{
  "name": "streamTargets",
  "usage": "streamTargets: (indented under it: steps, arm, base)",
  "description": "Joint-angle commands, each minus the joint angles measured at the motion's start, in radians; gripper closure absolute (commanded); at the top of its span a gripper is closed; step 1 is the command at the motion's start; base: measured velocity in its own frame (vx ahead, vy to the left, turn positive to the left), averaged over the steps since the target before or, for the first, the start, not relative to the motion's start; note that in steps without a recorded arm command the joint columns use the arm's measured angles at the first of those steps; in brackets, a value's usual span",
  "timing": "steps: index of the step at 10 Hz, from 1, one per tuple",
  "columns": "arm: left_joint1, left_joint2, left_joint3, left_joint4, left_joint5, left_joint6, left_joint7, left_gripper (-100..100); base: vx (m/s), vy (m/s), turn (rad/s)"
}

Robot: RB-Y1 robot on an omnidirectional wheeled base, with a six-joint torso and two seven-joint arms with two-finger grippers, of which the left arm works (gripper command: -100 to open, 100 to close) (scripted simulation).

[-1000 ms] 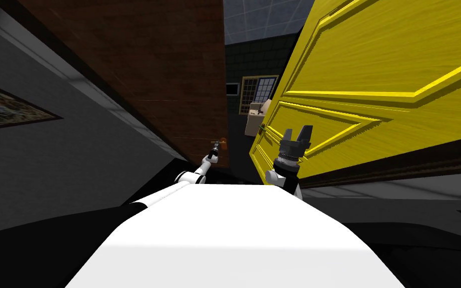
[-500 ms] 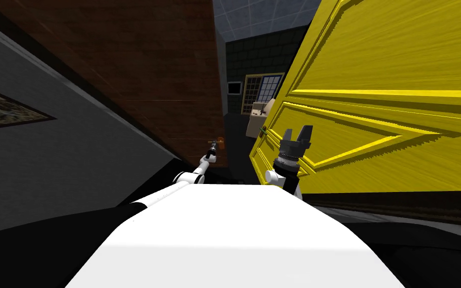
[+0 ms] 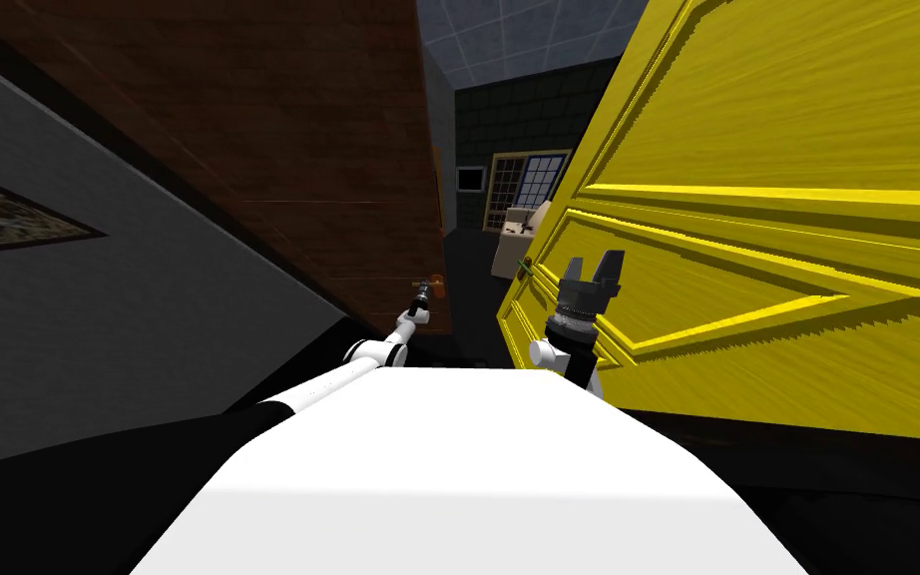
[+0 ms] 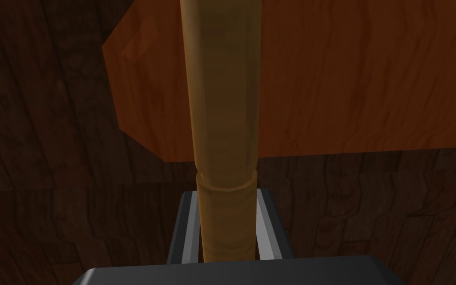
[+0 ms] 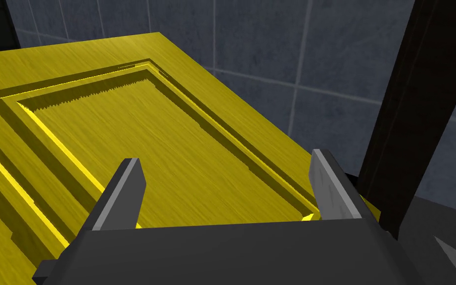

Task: Push the door open

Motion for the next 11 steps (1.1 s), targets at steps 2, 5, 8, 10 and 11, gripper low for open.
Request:
streamTargets:
  steps: [2,5,8,10,11]
  arm:
    - [0.026,0.021,0.028,-0.053,0.007,0.017,-0.008,100]
    - [0.027,0.029,0.057,-0.05,0.016,0.017,-0.017,100]
    - [0.028,0.035,0.082,-0.048,0.023,0.016,-0.025,100]
    - [0.029,0.039,0.1,-0.047,0.028,0.016,-0.03,100]
    - [0.029,0.04,0.105,-0.046,0.03,0.016,-0.032,100]
  base:
    - [0.112,-0.086,0.041]
    - [0.157,-0.131,0.08]
    - [0.141,-0.11,0.054]
    - [0.121,-0.087,0.047]
    - [0.141,-0.111,0.068]
